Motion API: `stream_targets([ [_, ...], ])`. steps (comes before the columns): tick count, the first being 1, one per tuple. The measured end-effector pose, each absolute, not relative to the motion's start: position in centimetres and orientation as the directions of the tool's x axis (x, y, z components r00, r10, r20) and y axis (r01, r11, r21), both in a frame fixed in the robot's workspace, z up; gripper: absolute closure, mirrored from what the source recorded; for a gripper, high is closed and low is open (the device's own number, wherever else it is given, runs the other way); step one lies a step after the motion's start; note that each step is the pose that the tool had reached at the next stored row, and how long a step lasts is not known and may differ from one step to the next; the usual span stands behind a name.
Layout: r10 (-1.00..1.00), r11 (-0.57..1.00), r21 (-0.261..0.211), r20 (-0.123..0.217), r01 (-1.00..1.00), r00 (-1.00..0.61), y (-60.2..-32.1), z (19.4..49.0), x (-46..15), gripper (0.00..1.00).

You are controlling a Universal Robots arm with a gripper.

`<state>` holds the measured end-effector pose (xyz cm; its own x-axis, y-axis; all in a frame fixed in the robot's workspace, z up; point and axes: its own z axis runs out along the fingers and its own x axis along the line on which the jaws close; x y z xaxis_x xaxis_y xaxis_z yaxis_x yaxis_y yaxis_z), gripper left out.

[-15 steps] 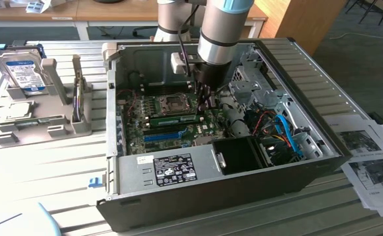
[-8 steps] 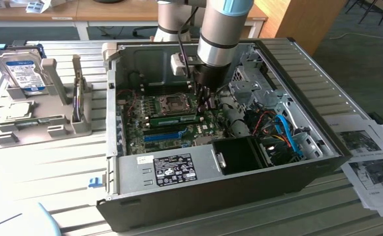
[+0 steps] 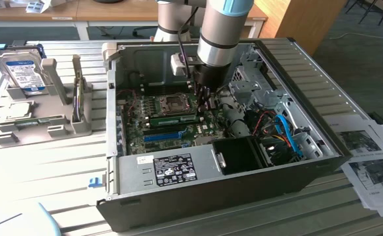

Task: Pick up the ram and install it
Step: 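Press down the ram until it locks into place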

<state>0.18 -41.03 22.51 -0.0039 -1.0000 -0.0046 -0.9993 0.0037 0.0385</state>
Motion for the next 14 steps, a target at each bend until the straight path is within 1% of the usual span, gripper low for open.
stream_targets([
  [14, -1.000, 0.004, 0.038, -0.005, -0.999, -0.004, -41.03, 22.33, 0.18, 0.91],
])
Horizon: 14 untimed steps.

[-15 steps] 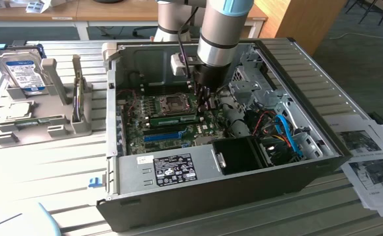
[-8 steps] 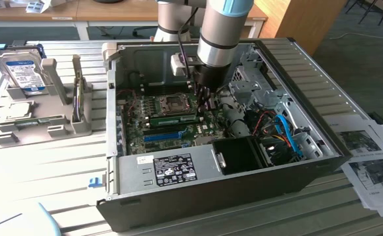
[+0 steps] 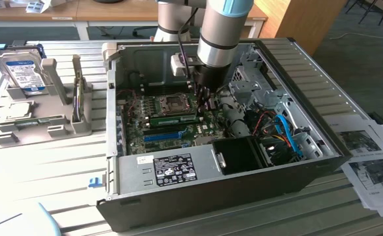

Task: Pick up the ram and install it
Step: 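Press down the ram until it locks into place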

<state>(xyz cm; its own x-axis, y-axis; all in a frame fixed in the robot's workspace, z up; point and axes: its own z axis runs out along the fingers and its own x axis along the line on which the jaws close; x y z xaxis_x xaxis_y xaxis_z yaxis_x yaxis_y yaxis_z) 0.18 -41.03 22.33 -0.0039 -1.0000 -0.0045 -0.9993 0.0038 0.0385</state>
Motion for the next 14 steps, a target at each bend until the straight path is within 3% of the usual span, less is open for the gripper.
stream_targets([
  [14, -1.000, 0.004, 0.039, -0.005, -0.999, -0.004, -41.03, 22.24, 0.18, 0.91],
])
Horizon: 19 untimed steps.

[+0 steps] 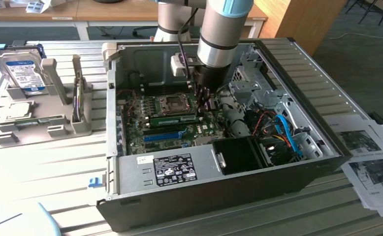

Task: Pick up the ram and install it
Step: 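Press down the ram until it locks into place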

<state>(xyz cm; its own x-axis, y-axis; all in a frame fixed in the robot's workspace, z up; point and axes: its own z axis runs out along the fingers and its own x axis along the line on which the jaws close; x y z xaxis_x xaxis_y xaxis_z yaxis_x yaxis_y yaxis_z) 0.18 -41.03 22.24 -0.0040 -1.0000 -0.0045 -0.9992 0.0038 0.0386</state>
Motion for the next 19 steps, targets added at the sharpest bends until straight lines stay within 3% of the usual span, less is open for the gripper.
stream_targets([
  [19, -1.000, 0.004, 0.039, -0.005, -0.999, -0.004, -41.03, 22.46, 0.18, 0.91],
])
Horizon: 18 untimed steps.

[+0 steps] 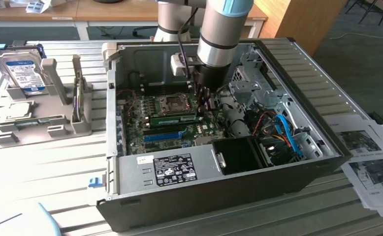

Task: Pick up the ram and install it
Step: 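Press down the ram until it locks into place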

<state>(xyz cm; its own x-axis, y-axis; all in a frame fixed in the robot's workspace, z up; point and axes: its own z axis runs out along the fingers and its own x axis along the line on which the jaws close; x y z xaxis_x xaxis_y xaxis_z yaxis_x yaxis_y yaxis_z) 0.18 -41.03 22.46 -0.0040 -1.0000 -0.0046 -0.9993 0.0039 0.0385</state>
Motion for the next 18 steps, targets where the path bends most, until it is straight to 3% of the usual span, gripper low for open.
stream_targets([
  [18, -1.000, 0.004, 0.039, -0.005, -0.999, -0.004, -41.03, 23.45, 0.19, 0.91],
])
